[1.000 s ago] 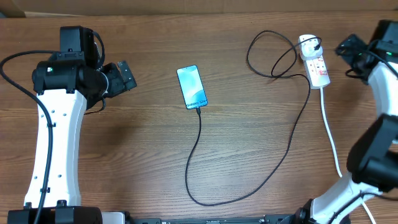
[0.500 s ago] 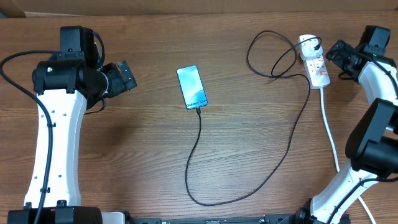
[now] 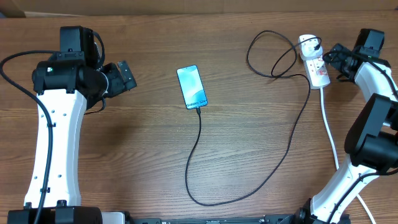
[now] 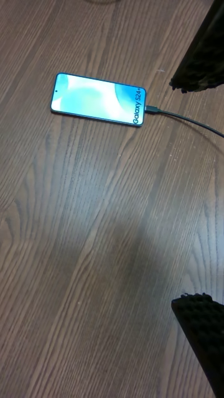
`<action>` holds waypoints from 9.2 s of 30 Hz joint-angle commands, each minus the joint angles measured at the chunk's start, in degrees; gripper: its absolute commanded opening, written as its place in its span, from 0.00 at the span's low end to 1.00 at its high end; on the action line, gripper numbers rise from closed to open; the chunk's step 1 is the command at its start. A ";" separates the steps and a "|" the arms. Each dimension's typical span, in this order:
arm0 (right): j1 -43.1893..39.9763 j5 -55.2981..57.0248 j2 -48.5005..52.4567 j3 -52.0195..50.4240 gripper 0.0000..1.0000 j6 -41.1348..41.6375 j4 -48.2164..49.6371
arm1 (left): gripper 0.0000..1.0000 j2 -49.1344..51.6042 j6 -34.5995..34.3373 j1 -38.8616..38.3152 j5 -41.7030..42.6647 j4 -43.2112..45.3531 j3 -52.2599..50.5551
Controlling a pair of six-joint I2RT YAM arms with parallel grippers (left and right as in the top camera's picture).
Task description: Plug charger to phone and switch on socket
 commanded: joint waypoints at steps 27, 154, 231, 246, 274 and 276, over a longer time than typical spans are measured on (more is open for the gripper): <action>0.37 -4.70 1.90 0.85 1.00 -5.07 1.18 | 1.00 0.33 1.05 0.22 -0.39 0.07 0.07; 0.20 -7.61 -19.80 2.51 1.00 6.03 -11.37 | 1.00 0.33 1.05 0.22 -0.39 0.07 0.07; 5.44 -19.67 -81.46 -12.00 1.00 2.71 -51.60 | 0.99 0.35 1.05 0.22 -0.39 0.07 0.07; 16.83 -23.43 -96.54 -34.60 1.00 -8.52 -23.63 | 1.00 0.35 1.05 0.22 -0.39 0.04 0.07; 18.27 -24.72 -121.68 -78.99 1.00 -15.61 23.56 | 1.00 0.35 1.05 0.22 -0.39 0.07 0.07; 18.27 -24.57 -122.16 -80.28 1.00 -15.56 25.49 | 1.00 0.35 1.05 0.22 -0.39 0.07 0.07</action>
